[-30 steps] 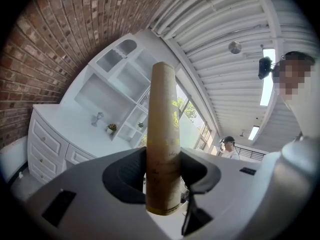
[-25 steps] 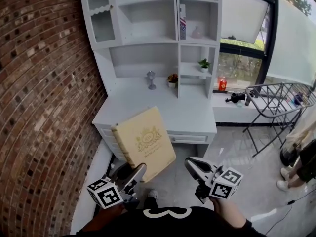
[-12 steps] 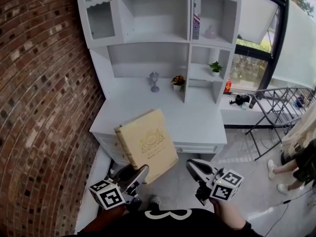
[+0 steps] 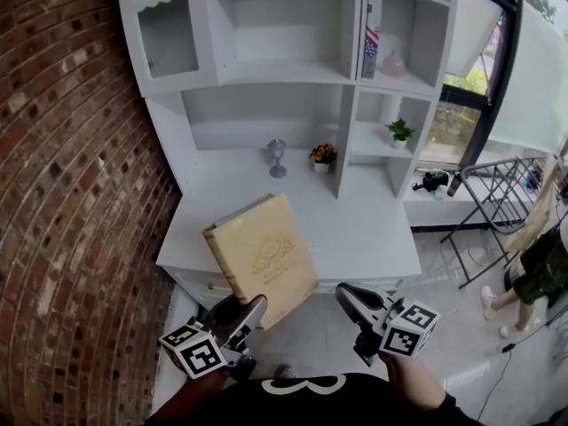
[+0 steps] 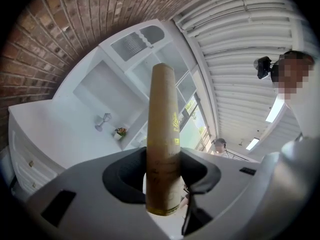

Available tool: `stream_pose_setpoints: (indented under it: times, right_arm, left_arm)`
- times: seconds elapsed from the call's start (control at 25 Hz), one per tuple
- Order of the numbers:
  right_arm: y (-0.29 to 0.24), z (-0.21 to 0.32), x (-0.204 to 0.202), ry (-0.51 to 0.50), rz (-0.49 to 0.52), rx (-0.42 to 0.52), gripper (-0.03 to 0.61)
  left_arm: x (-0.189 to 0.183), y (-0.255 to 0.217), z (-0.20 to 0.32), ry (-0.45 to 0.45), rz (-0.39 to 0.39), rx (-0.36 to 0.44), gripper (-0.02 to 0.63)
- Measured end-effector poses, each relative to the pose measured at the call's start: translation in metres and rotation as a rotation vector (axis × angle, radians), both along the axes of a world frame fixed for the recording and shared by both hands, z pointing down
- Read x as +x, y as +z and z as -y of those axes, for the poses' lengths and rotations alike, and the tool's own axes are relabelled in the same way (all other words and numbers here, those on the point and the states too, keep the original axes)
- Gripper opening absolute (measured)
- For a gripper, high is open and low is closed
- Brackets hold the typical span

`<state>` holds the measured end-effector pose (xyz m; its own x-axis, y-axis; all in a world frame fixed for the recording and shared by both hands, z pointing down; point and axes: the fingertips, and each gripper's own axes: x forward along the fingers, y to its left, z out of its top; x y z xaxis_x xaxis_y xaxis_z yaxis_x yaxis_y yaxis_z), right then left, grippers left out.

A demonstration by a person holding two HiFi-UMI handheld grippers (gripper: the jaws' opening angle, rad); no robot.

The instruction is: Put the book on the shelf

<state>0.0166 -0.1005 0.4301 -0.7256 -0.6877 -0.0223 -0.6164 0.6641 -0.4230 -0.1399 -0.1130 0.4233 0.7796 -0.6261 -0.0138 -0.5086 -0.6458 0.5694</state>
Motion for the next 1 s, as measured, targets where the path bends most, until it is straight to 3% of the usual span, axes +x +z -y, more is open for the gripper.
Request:
stream_pose_setpoints:
  times: [0.52,1.0]
  right_arm:
    - [-0.018,0.087,-0.042,0.030,-0.049,0.042,0.011]
    - [-0.051,0.129,-0.030,0.057,-0.092,0.125,0.011]
  left_arm:
    - [-0.041,-0.014,0.089,0.013,-0.009,0.074,0.186]
    - [-0.033,-0.041,0.140,0.000,0.017,0.148,0.186]
